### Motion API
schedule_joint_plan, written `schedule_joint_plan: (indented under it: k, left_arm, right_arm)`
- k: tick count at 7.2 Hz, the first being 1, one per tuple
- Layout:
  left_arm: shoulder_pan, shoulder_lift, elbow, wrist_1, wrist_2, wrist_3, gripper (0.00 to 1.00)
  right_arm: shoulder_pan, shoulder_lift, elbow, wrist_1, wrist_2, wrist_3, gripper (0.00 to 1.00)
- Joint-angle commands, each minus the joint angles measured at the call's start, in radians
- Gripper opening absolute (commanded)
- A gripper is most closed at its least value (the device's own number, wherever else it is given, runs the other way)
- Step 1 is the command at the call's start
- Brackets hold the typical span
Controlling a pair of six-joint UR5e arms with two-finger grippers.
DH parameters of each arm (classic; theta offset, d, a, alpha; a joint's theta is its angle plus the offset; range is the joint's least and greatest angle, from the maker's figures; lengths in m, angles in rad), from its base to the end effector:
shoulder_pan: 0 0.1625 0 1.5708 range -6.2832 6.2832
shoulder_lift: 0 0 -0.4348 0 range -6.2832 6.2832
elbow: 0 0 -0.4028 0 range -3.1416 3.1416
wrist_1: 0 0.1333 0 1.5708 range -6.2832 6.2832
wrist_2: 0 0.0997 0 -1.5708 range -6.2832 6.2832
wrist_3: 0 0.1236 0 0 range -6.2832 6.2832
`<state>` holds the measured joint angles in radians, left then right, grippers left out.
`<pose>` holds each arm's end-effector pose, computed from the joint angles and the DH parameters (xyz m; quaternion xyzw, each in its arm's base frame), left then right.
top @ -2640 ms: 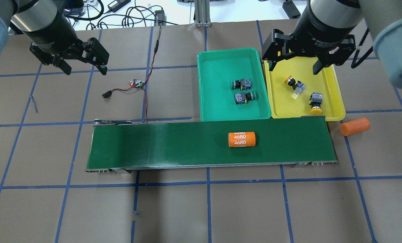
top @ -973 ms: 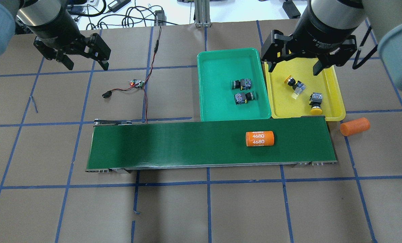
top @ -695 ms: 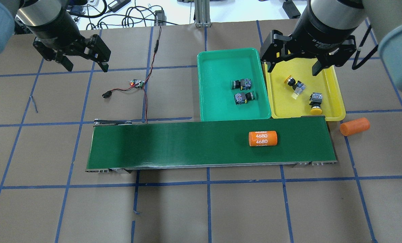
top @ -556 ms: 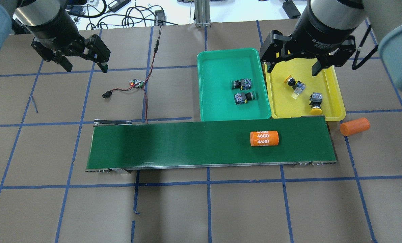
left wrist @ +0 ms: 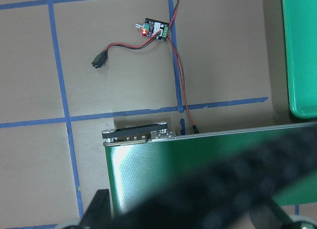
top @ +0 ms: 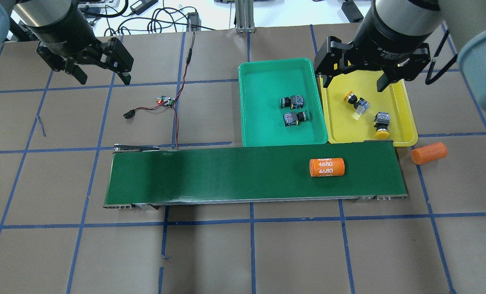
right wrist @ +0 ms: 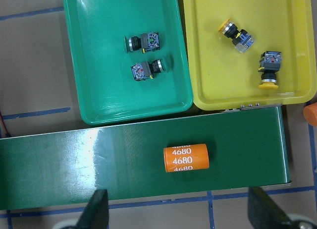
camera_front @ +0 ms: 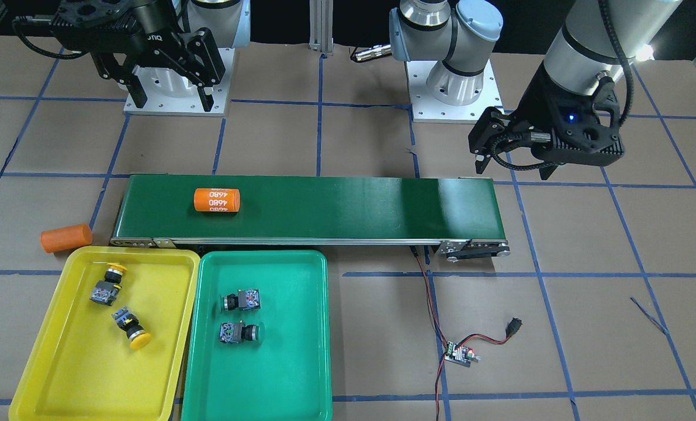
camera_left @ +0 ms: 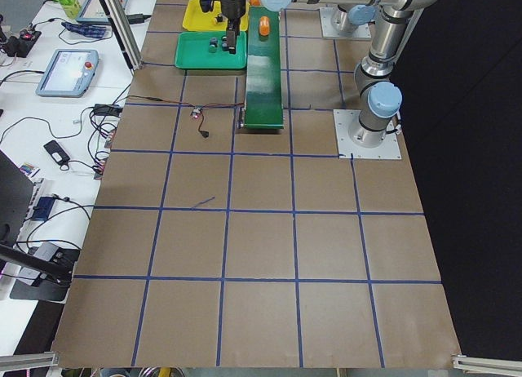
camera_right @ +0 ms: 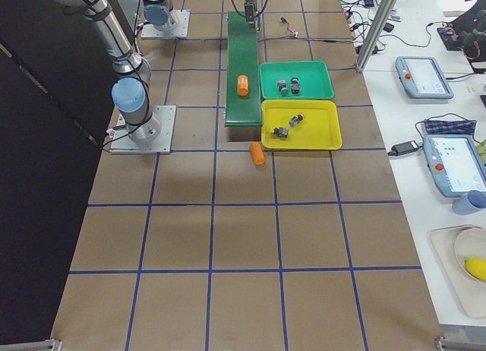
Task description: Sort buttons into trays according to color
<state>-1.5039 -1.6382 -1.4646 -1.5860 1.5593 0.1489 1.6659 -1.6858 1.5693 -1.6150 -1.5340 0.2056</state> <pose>-0.0987 -0.5422 0.4907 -0.0411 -0.9991 0.0123 0.0044 0.1817 -0.4531 0.5353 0.0536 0.9952 -0.0766 0.0301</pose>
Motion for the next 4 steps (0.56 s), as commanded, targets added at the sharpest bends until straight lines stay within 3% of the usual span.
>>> schedule_joint_plan:
  k: [1,4]
  left_arm:
    - [0.001,0.002,0.000,0.000,0.002,0.001,1.00]
    - [0.002,0.001,0.000,0.000,0.002,0.000,1.00]
  right_arm:
    - [0.005,-0.005,0.000,0.000,0.002,0.000,1.00]
    - [0.026,-0.015,-0.002,0.000,-0.002,0.001,1.00]
